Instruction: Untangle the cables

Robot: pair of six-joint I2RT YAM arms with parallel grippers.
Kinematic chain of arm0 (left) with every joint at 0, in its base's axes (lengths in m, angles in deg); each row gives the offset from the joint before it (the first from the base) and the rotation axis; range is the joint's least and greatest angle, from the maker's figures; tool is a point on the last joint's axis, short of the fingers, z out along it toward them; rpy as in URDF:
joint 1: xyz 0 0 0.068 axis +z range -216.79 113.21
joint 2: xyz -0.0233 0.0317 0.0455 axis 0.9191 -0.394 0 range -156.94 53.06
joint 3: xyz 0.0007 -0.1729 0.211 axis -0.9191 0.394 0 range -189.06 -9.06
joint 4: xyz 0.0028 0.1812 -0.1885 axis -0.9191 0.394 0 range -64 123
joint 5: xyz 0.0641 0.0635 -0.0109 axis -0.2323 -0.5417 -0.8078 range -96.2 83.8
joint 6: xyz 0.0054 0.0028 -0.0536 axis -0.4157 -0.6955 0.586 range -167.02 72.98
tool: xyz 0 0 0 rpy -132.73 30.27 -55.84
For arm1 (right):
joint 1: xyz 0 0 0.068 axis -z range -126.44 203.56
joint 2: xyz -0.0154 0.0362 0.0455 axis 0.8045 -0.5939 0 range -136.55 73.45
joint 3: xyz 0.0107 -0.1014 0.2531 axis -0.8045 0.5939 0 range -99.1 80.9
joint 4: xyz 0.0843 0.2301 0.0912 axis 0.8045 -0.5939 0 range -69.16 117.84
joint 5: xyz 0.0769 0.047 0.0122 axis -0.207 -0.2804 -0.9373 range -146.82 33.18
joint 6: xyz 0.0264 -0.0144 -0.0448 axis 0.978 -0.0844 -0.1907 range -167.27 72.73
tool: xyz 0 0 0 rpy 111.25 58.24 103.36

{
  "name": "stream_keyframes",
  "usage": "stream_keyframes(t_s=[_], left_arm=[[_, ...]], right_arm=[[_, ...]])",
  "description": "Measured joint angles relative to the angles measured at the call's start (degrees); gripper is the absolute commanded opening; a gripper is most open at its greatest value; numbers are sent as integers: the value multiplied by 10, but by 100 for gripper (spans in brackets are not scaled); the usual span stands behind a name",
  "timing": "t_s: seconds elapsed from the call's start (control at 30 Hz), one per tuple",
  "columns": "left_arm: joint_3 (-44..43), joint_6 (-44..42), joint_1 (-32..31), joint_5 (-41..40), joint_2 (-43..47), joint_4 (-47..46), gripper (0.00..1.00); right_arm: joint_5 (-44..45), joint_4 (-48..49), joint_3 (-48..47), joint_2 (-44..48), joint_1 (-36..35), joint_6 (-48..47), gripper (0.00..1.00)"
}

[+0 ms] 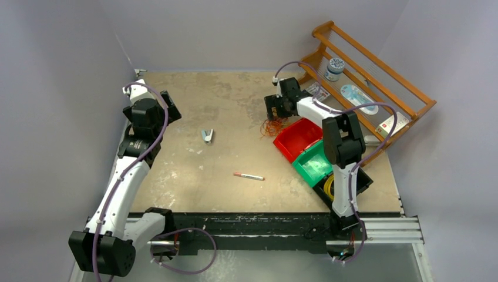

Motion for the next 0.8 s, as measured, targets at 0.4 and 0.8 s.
stream_keyframes(t_s=[0.4, 0.8], left_arm=[[0, 0, 5, -5, -9, 1, 97], [0, 0, 16, -5, -19, 5, 93]], right_arm=[[0, 2, -3, -22, -10, -9, 53], [-35, 7, -3, -22, -28, -2, 6]])
